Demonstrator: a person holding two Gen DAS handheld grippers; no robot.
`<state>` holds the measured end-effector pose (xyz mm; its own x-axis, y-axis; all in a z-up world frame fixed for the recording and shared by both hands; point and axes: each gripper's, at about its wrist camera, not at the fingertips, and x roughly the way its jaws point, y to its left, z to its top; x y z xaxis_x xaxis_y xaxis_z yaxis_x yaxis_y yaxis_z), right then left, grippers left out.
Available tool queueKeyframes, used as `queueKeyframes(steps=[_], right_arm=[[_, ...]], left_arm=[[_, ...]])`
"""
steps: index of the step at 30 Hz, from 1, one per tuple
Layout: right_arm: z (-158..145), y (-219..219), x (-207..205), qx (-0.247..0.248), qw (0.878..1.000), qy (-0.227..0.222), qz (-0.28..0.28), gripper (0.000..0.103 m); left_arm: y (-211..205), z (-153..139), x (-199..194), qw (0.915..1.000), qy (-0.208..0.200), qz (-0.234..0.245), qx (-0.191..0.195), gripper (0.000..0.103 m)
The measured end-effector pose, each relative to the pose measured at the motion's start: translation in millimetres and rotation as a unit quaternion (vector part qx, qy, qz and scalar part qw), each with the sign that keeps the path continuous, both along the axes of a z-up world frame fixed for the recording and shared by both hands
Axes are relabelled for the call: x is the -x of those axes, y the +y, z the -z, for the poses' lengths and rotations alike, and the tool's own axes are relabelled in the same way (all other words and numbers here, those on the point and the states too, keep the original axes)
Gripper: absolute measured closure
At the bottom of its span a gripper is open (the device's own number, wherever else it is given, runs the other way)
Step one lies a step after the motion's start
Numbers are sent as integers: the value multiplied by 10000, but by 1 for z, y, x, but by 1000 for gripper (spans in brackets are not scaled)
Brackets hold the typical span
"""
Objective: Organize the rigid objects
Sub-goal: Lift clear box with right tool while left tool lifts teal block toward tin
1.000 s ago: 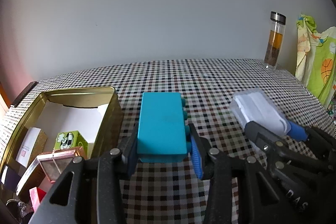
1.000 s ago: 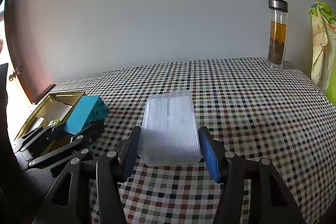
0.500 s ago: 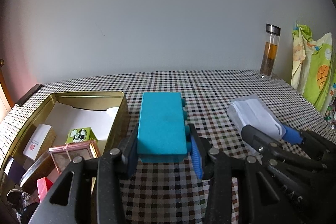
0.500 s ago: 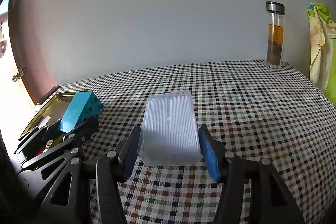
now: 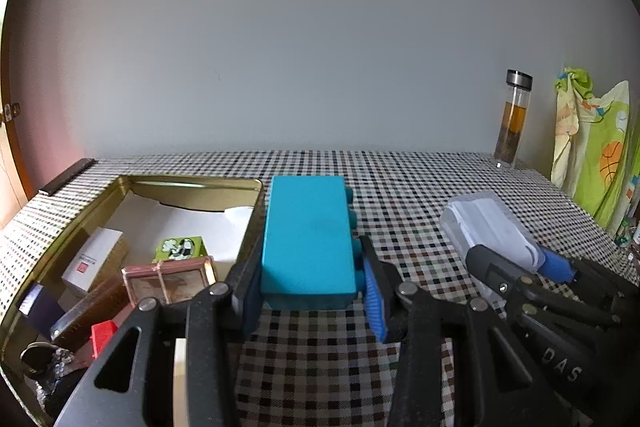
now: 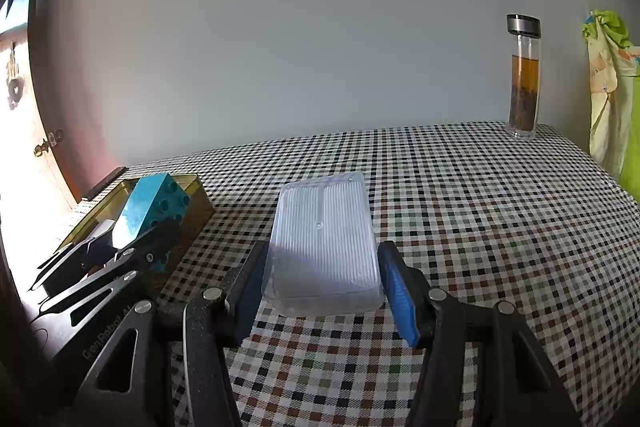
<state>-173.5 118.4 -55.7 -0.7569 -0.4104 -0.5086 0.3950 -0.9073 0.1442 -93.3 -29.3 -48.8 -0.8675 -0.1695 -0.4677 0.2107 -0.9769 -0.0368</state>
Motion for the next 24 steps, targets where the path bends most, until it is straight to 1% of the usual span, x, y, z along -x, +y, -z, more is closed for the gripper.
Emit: queueKeyframes(steps=[10, 17, 24], right_arm=[[-6, 2, -12, 68, 9999, 128, -79, 45], [-7, -2, -18, 29, 9997, 220, -125, 45], [-8, -7, -25, 38, 9993, 282, -243, 45]], left_arm=[[5, -9, -22, 9992, 299, 109, 221, 61], [0, -12, -30, 9989, 410, 98, 182, 61], [-1, -12, -41, 9983, 516, 56, 246, 61]])
